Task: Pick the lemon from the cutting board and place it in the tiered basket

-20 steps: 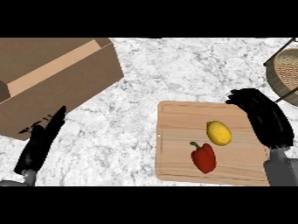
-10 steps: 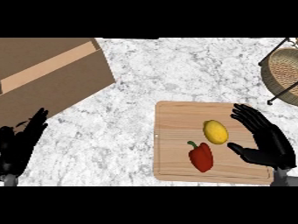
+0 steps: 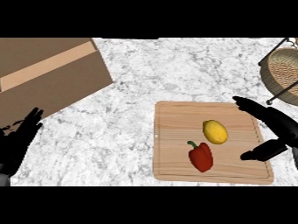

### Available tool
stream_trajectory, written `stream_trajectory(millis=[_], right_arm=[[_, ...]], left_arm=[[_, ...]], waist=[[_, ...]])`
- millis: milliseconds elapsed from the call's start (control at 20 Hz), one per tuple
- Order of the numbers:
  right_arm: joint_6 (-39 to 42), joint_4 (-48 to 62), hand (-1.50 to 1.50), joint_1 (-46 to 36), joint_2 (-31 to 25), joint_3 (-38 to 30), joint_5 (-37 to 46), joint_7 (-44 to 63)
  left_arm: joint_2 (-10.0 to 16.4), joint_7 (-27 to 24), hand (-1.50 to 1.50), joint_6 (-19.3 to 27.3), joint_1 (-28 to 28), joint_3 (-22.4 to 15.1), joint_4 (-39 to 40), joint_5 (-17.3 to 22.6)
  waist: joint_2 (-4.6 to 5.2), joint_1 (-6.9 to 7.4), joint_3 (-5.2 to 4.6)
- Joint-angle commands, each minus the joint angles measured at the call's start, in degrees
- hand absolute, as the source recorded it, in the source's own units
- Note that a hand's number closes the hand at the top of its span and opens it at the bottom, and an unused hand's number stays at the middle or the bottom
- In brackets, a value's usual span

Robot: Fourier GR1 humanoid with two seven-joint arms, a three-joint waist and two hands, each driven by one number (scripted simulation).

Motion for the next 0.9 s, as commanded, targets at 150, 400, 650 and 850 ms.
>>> stream_trajectory(millis=[150,400,650,850], right_arm=[[9.21,5.15,-1.5,-12.37,1.09,1.11,1.21,7.89],[12.89,0.28,-1.5,-12.12,2.27,1.25,-1.21,19.3],[15.86,1.46,-1.5,-13.39,3.85,1.16,0.5,23.78],[18.56,1.1,-1.5,-15.36,2.21,-0.39,0.82,28.75]], left_arm=[[-0.36,-2.68,0.0,-2.28,0.95,2.08,2.39,-1.48],[-2.16,-0.9,0.0,-0.9,1.14,2.65,1.44,-2.76],[-3.35,-0.76,0.0,-1.73,-0.9,4.11,4.2,-3.86],[-4.02,0.89,0.0,-1.2,0.36,4.26,0.33,-4.64]], waist=[[-0.09,-0.7,-0.02],[-0.19,-1.1,-0.03],[-0.13,-1.17,-0.03],[-0.17,-1.14,-0.03]])
